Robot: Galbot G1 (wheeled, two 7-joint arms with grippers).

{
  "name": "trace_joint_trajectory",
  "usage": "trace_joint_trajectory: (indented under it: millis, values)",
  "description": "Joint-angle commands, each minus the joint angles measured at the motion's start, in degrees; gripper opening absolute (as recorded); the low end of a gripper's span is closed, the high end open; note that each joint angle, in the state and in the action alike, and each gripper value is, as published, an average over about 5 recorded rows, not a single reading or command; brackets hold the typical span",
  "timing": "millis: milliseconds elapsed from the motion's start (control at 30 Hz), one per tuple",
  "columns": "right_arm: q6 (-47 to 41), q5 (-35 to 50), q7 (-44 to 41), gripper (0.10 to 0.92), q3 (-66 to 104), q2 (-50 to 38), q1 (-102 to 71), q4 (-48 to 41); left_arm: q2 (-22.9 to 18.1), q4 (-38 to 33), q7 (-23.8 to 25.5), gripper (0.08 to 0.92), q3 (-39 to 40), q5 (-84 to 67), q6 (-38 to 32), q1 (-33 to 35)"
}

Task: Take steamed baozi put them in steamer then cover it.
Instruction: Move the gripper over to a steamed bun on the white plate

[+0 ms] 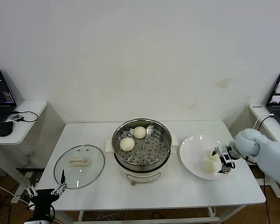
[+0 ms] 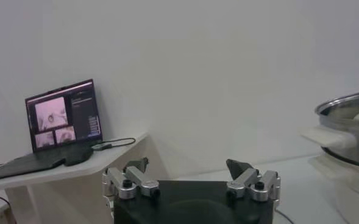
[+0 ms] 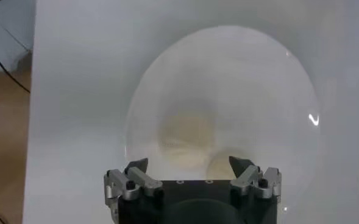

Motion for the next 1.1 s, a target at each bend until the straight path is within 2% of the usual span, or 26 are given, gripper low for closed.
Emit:
trace_joint_trajectory:
  millis: [33,300,767,933,1100]
  values:
    - [-0.1,-1.0,0.4,0.812,1.5,4.0,-2.2,-4.0,0.0,0.1,0.0,0.823,-0.1,0.0,0.0,0.0]
    - [-0.7,-1.1,0.4,0.753,1.0,5.3,-2.1,-4.9,-0.1,0.4,0.0,0.823,-0.2,-0.1,-0.1,0.0]
    - [-1.1,-0.3,-0.8,0.602,-0.1,3.7,0.2,-3.8,-0.2,0.5,0.0,0.823,-0.1,-0.2,-0.1,-0.3]
    - [-2.0,3.3,-1.1,0.574,-2.0,1.4,4.5,-0.7,-0.1,0.3,0.0,0.823,-0.2,-0.3,0.0,-0.3]
    - [-3.5,9.5,-1.7,0.569,-9.1,-1.0,17.8,3.2,0.1,0.2,0.0,0.823,-0.4,-0.5,0.0,-0.5]
